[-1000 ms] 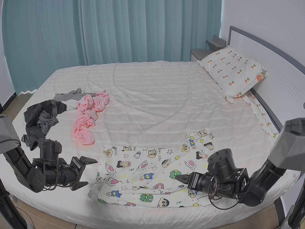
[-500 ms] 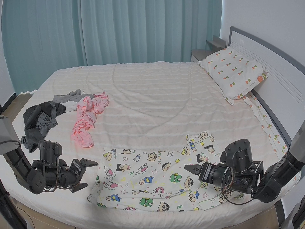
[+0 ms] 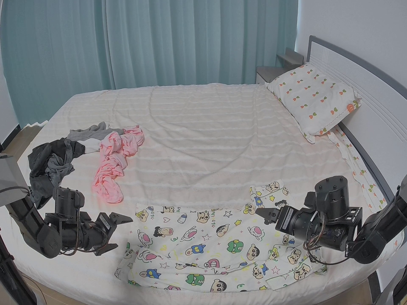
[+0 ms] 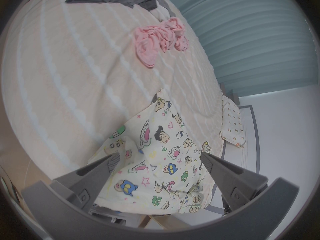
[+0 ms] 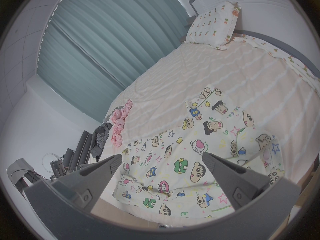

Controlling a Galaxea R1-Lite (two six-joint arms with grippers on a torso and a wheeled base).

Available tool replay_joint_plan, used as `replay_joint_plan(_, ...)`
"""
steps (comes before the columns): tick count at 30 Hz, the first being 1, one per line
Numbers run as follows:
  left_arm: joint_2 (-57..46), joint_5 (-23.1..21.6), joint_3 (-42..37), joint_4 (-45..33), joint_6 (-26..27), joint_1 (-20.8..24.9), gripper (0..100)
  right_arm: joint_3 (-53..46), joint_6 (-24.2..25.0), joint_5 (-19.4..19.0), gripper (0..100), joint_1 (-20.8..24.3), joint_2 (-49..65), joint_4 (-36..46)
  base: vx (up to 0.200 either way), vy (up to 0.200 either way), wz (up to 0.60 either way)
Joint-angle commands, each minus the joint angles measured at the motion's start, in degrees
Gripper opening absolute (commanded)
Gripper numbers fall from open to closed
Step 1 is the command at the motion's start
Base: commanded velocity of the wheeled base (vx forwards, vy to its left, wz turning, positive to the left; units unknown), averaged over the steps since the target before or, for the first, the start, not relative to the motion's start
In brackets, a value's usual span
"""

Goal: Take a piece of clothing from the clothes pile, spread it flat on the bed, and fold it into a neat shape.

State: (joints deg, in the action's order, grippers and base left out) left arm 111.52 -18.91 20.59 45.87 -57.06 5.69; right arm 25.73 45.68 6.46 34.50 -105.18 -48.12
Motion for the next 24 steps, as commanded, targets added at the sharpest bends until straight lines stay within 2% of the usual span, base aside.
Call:
replay_joint_plan(1,4.1,1.5,4.7,-0.3,2.2,0.0,100,-1.4,-1.1,0.0,100,-0.8,0.9,-0.2,0.000,0.000,0.00)
replay_joint_plan(3,7.2,4.0,10.3,-1.7,7.9,-0.2,100,-1.7,-1.1,-0.4,100,-1.9,0.6,-0.2,0.000,0.000,0.00)
replay_joint_plan(8,13.5,4.9,16.4,-3.6,18.0,-0.5,100,-1.6,-1.2,-0.6,100,-2.5,-0.8,-0.2,0.000,0.000,0.00)
replay_joint_plan(16,22.3,5.0,28.5,-4.6,21.7,-0.9,100,0.2,-1.7,0.1,100,-2.8,-2.1,0.0,0.000,0.000,0.00)
replay_joint_plan(20,25.4,5.0,40.5,-15.6,22.0,-0.7,100,0.5,-1.8,0.7,100,-2.8,-2.9,0.1,0.000,0.000,0.00)
replay_joint_plan(24,28.8,4.9,47.6,-19.2,22.7,-0.8,100,1.1,-1.8,0.9,100,-2.9,-3.6,0.1,0.000,0.000,0.00)
